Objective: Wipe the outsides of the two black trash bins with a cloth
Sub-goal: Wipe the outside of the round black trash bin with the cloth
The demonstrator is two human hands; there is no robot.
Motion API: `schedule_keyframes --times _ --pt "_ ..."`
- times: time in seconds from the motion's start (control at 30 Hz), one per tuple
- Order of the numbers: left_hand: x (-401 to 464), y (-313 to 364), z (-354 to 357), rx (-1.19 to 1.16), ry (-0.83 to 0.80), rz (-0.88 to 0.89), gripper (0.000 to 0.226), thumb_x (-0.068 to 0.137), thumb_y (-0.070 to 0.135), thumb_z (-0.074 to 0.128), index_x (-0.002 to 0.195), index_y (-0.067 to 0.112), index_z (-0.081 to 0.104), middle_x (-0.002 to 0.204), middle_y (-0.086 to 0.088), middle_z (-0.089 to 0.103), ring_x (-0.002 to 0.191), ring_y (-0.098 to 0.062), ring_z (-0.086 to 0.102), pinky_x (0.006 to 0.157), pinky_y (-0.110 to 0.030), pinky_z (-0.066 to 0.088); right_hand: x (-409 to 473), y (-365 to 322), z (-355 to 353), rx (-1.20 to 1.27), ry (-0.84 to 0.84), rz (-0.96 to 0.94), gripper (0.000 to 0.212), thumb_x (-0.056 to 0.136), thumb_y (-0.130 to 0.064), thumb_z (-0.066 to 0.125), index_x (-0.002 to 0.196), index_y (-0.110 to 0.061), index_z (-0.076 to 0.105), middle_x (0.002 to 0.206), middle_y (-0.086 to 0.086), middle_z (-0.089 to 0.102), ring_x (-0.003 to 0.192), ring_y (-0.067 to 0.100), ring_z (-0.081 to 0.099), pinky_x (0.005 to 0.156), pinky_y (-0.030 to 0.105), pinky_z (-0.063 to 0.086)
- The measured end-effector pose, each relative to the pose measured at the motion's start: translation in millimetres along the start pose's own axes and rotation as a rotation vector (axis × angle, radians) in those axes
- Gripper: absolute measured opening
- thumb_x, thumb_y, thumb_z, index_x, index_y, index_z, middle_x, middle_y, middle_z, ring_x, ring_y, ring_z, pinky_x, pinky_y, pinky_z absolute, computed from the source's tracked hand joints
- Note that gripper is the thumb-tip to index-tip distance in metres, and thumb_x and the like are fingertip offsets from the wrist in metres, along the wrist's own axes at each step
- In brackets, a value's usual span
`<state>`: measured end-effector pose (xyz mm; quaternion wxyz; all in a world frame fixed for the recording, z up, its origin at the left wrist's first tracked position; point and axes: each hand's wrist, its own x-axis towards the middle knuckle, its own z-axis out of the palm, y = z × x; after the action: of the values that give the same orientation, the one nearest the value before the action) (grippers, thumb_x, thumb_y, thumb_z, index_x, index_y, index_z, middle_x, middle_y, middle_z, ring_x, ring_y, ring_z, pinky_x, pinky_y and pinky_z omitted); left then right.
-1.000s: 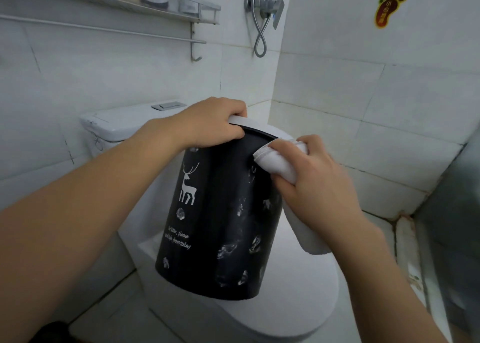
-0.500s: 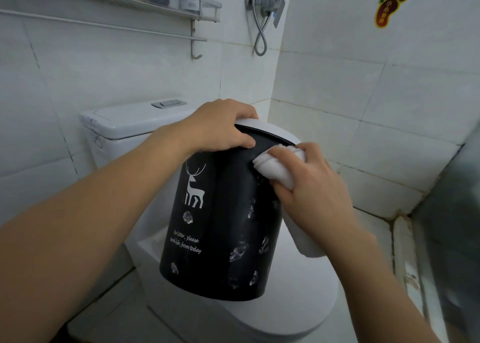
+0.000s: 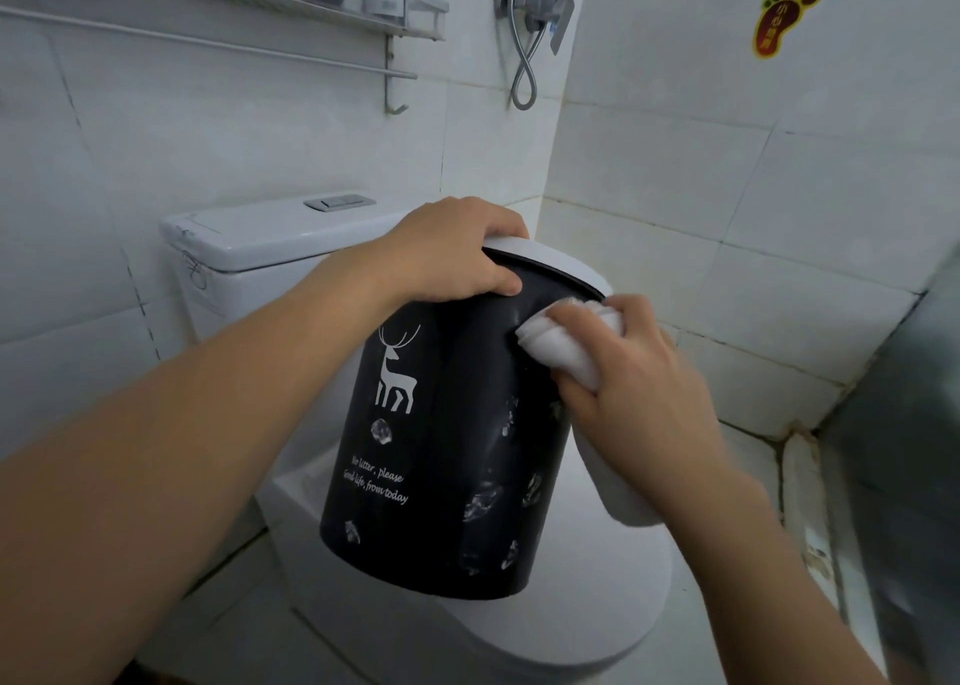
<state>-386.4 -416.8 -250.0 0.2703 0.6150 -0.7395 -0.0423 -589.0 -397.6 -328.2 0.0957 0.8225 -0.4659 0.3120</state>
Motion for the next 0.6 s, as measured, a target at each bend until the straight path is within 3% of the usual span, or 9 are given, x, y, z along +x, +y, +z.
schedule_keyframes --times 0.1,0.27,0.47,0.6 --pt "0.5 1.0 1.8 0.010 0.007 0.002 0.027 0.080 0.032 0.073 0.106 0.033 0.067 0.102 0.008 0.066 0.101 -0.019 0.057 0.093 -0.040 0.046 10.0 3.8 -0.6 0.018 0.040 0.028 0.039 0.087 -0.031 0.058 0.124 -0.044 0.050 0.120 -0.002 0.042 0.092 0.027 0.054 0.062 0.030 0.038" --pt "1.7 -5.7 -1.1 -0.018 0.003 -0.021 0.024 0.081 0.030 0.073 0.104 0.034 0.066 0.104 0.009 0.065 0.102 -0.019 0.057 0.092 -0.036 0.046 -15.8 2.1 4.5 -0.027 -0.063 -0.025 0.045 0.085 -0.032 0.060 0.126 -0.046 0.047 0.125 -0.002 0.043 0.095 0.026 0.054 0.057 0.031 0.041" --pt "0.3 -11.3 -3.9 -0.068 0.001 -0.045 0.022 0.081 0.029 0.074 0.095 0.039 0.061 0.090 0.014 0.061 0.095 -0.019 0.057 0.077 -0.030 0.040 -21.8 -1.1 8.0 -0.074 -0.094 -0.061 0.045 0.085 -0.033 0.062 0.126 -0.043 0.049 0.122 0.000 0.046 0.094 0.027 0.055 0.053 0.030 0.040" --pt "0.6 -6.1 -1.4 -0.028 0.008 -0.021 0.023 0.080 0.031 0.073 0.101 0.035 0.065 0.101 0.010 0.064 0.101 -0.019 0.057 0.091 -0.036 0.046 6.5 -1.4 2.6 -0.026 0.020 0.016 0.042 0.086 -0.028 0.059 0.124 -0.043 0.050 0.122 0.001 0.043 0.093 0.028 0.053 0.058 0.030 0.037"
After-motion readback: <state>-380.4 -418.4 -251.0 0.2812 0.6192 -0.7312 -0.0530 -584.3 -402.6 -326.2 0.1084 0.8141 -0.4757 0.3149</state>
